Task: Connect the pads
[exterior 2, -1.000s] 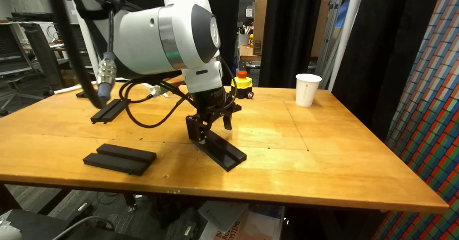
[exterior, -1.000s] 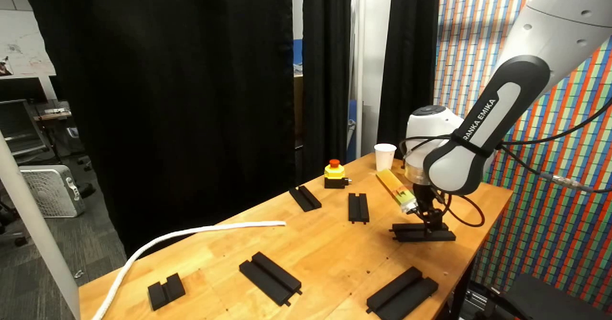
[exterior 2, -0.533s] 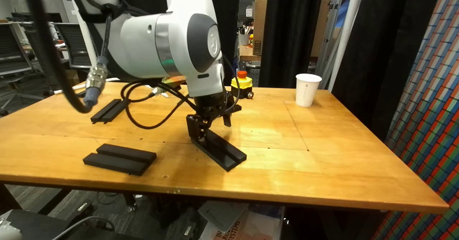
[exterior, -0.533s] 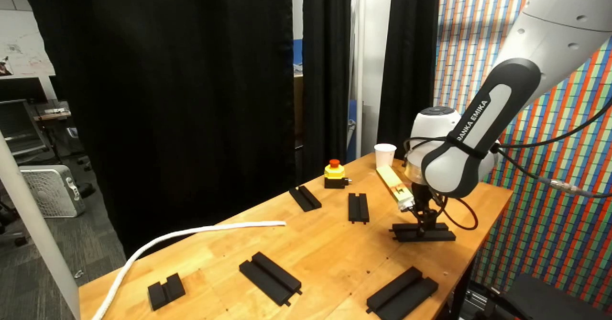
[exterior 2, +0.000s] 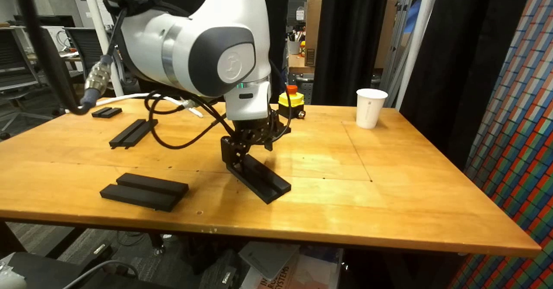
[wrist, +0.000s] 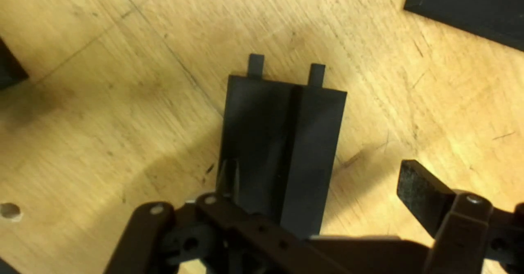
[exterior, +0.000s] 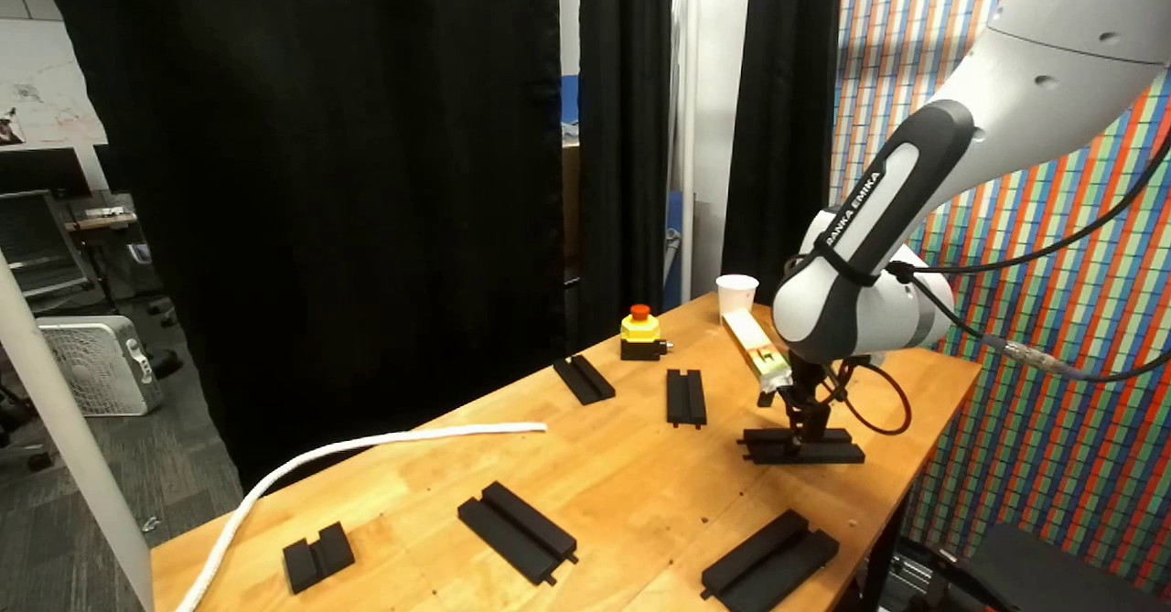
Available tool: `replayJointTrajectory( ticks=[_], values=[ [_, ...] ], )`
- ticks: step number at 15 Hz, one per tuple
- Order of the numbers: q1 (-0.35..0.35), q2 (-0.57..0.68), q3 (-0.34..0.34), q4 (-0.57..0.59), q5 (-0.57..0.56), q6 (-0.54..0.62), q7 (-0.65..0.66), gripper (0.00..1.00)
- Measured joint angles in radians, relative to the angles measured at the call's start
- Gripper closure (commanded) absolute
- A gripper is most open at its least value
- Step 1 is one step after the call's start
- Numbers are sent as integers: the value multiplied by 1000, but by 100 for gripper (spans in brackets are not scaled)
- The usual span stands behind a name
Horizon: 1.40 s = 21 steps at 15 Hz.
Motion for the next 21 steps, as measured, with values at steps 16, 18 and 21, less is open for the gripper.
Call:
replayJointTrajectory(
  ticks=[16, 18, 21],
  values=[
    [7, -89, -16, 61, 289, -279, -286, 0],
    [7, -69, -18, 62, 324, -279, -314, 0],
    [7, -35, -18, 65, 365, -279, -348, 0]
  ],
)
